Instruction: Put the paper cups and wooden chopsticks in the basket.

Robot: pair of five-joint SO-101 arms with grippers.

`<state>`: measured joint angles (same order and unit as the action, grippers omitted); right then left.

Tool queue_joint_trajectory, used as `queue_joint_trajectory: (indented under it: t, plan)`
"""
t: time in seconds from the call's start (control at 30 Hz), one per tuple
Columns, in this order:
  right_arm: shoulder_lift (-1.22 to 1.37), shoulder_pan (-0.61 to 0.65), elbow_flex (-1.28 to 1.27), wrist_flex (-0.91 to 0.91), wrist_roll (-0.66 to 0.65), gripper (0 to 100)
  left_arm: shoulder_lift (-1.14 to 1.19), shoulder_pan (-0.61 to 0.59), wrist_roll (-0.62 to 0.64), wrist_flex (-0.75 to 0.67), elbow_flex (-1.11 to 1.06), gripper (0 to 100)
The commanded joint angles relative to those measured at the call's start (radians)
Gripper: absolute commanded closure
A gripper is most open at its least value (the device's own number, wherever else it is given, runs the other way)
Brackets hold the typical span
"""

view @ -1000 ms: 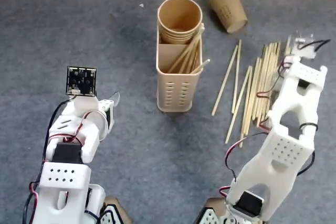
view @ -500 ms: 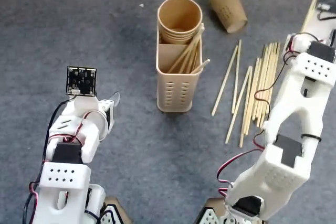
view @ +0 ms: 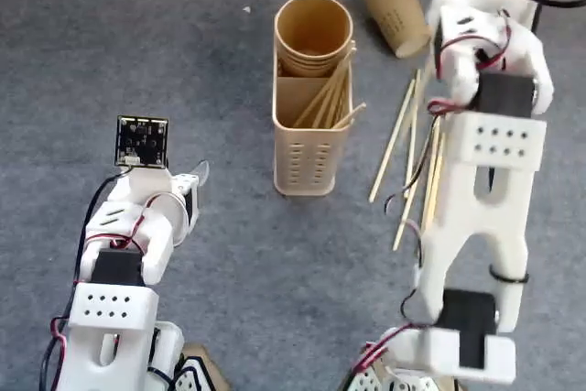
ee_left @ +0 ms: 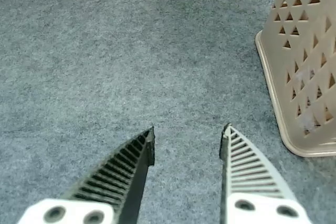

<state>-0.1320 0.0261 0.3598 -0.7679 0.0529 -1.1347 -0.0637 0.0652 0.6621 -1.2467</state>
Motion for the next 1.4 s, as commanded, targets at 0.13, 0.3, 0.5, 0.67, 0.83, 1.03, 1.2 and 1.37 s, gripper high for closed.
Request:
queue_joint_trajectory:
  t: [0.13, 0.3, 0.5, 0.67, 0.83, 1.03, 1.2, 1.37]
  plan:
    - [-0.114, 0.153, 0.007, 0.05, 0.058, 99.5, 0.004, 0.005, -0.008, -0.018, 0.004, 80]
    - [-0.117, 0.217, 0.018, 0.105, 0.052, 99.5, 0.004, 0.005, -0.008, -0.018, 0.004, 80]
    - [-0.125, 0.251, 0.128, 0.102, 0.052, 99.5, 0.004, 0.005, -0.008, -0.018, 0.004, 80]
    - [-0.127, 0.278, 0.031, 0.101, 0.057, 99.5, 0.004, 0.005, -0.008, -0.018, 0.004, 79]
    - [-0.128, 0.28, -0.157, 0.136, 0.06, 99.5, 0.004, 0.005, -0.008, -0.018, 0.004, 79]
    - [-0.272, 0.283, -0.564, 0.387, 0.08, 99.5, 0.004, 0.005, -0.008, -0.018, 0.004, 79]
    - [-0.455, 0.305, -0.935, 0.585, 0.026, 99.5, 0.004, 0.004, -0.008, -0.018, 0.004, 79]
    - [-0.545, 0.315, -1.187, 0.716, 0.017, 99.5, 0.004, 0.004, -0.008, -0.018, 0.004, 79]
